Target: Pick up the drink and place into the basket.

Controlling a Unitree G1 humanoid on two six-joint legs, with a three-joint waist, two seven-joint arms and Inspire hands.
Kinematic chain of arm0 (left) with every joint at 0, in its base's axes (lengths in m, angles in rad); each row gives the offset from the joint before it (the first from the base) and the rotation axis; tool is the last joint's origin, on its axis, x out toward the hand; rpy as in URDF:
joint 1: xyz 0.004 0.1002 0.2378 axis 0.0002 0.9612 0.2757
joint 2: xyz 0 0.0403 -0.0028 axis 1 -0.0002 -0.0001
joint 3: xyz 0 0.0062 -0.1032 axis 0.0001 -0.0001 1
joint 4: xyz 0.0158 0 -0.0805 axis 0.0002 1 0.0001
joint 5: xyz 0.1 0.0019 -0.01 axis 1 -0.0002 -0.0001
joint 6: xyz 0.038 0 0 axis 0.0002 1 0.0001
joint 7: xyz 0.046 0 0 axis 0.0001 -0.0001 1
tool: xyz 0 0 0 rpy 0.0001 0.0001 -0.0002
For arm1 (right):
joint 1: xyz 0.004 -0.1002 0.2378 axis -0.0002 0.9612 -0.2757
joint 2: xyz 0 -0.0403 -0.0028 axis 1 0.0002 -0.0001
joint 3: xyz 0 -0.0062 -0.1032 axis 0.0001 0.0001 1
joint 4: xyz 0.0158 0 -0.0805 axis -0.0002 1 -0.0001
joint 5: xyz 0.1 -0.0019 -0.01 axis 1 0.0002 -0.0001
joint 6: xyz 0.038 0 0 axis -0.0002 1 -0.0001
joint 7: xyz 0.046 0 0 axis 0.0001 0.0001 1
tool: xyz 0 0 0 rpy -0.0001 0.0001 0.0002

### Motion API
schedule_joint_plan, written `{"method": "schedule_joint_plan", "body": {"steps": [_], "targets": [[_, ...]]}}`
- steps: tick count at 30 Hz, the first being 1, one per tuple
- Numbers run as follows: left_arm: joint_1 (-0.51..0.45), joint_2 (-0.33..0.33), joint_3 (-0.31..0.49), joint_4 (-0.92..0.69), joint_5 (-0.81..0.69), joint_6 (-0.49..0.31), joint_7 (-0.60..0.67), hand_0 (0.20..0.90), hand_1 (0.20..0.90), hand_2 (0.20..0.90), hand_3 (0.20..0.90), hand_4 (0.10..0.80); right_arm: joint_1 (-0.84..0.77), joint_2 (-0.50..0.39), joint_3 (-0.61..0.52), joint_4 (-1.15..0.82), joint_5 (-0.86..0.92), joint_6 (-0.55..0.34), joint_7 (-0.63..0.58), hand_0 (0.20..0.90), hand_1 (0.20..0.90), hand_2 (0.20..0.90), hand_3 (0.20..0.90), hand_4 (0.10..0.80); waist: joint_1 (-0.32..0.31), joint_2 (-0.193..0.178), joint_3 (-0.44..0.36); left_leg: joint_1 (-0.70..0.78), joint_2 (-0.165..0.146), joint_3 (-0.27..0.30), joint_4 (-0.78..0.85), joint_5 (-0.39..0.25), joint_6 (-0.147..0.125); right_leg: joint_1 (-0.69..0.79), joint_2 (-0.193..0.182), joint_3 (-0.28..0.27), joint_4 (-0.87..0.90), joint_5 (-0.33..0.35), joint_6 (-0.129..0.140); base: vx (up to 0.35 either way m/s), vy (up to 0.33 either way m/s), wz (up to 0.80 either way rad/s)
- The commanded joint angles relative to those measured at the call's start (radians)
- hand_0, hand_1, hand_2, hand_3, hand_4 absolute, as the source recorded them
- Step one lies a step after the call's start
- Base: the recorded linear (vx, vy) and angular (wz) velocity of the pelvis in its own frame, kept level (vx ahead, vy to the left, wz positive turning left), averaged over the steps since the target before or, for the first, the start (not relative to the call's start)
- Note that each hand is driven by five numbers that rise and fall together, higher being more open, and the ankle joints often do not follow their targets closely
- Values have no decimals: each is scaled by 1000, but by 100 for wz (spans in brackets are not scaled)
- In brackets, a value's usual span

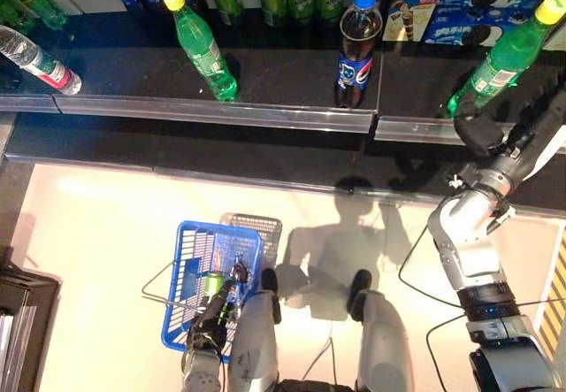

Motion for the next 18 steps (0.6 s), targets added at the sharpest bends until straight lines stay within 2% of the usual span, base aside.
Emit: {"method": "schedule_joint_plan", "body": {"steps": [1,18], "targets": [[53,81,-32,-183,-1,-117,-80,300,300,300,200,100,-138,-95,-19,-56,4,-55,3,900,900,900,900,800,7,-13,-17,-95,-35,-58,96,176,12,94,19,-36,-61,1,-17,0,0,0],[57,113,-40,-158,2,-95,-99,300,300,300,200,100,-303,-161,6,154,148,-50,50,900,900,900,900,800,51,-3,-17,-159,-54,-78,109,176,19,36,8,-49,-35,-1,-23,6,0,2]]}}
